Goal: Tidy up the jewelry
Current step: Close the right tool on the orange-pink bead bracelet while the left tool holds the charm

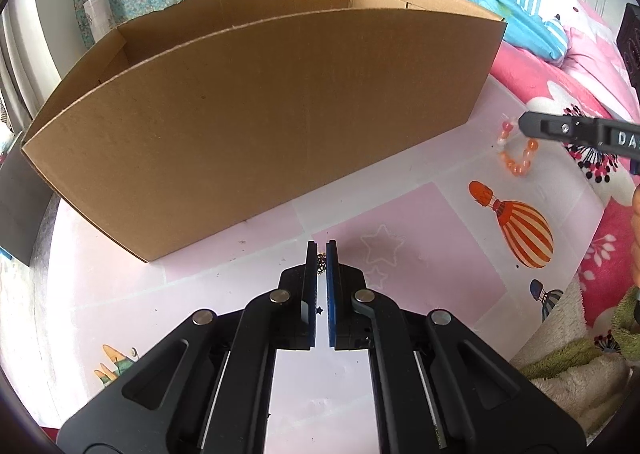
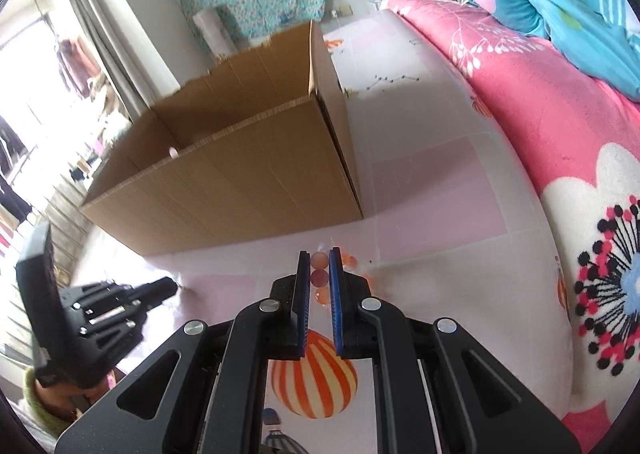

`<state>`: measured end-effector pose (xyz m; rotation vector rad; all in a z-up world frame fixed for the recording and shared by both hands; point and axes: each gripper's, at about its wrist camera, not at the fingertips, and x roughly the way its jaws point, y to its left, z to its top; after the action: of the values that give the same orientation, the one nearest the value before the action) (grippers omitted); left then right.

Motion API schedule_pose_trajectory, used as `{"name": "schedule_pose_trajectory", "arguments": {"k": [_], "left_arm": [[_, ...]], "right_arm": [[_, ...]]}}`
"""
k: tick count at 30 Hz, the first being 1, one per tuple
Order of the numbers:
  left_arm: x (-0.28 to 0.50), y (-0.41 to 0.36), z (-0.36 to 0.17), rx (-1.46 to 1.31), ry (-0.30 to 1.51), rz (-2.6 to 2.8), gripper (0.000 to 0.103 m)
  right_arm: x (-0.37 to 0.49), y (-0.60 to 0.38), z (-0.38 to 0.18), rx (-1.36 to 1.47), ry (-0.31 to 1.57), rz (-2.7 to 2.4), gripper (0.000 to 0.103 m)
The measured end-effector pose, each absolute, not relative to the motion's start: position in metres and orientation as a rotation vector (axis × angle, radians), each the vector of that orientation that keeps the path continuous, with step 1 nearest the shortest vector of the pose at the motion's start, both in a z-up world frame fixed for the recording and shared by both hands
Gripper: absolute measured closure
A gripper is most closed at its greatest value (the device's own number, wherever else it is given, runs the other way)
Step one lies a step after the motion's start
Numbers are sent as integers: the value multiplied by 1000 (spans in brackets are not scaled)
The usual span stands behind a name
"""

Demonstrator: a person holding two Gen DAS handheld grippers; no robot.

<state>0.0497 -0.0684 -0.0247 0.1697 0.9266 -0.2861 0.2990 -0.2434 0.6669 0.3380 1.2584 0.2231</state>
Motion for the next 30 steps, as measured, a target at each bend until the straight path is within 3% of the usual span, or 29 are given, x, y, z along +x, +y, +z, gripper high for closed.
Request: {"name": "schedule_pose_trajectory", "arguments": {"k": [30], "left_arm": [[45,-65,-19,161,913,-264,100]], "right_arm": [[301,-236,684,351,1200,252,93]]}}
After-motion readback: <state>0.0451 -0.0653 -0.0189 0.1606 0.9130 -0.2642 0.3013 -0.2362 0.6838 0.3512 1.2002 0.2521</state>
